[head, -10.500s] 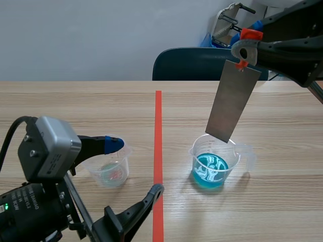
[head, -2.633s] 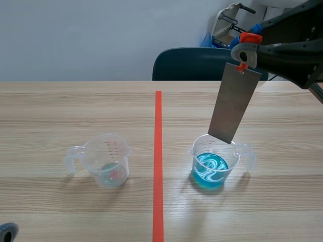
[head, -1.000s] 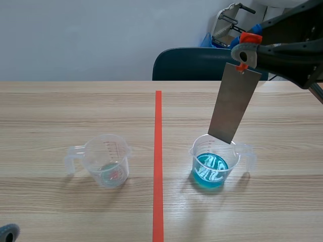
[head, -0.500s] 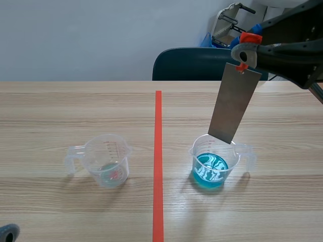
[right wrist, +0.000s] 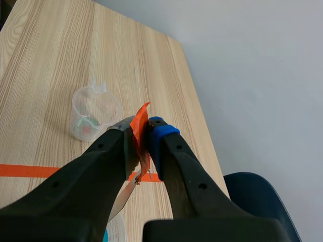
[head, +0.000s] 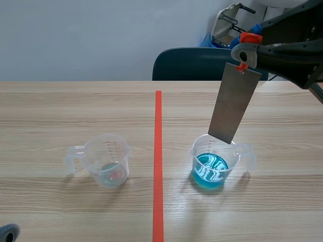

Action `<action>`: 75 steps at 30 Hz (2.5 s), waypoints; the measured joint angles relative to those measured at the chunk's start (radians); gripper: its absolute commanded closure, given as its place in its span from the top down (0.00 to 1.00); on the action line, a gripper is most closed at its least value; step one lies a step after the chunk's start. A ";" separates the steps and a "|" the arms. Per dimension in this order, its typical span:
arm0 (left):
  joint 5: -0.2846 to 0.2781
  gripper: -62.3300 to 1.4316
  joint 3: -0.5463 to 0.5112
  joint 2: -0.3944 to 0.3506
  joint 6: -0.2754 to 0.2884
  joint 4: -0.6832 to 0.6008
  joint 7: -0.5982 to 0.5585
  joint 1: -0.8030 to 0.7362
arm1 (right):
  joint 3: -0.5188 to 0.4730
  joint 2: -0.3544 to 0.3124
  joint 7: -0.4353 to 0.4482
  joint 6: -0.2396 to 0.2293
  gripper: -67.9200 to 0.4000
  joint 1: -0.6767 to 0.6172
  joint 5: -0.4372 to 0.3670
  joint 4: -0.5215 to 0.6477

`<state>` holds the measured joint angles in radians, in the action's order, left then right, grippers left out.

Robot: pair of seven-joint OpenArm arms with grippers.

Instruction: Do the redox reaction experiment

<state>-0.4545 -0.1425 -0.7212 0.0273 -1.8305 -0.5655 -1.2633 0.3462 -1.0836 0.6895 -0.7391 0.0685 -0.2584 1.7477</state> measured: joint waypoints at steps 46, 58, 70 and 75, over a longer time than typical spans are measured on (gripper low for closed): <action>0.000 0.98 0.000 -0.002 0.000 0.000 0.000 0.000 | 0.135 0.167 -0.101 0.000 0.01 0.196 0.068 0.000; 0.000 0.98 0.000 -0.002 0.000 0.000 0.000 0.000 | 0.376 0.349 -0.238 0.000 0.01 0.404 0.068 -0.022; 0.000 0.98 0.000 -0.002 0.000 0.000 0.000 0.000 | 0.515 0.531 -0.309 0.000 0.01 0.535 0.067 -0.127; 0.000 0.98 0.000 -0.002 0.000 0.000 0.000 0.000 | 0.575 0.591 -0.332 0.000 0.01 0.567 0.066 -0.155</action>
<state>-0.4545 -0.1425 -0.7231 0.0273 -1.8305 -0.5659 -1.2633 0.9211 -0.4927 0.3573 -0.7391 0.6353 -0.1921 1.5929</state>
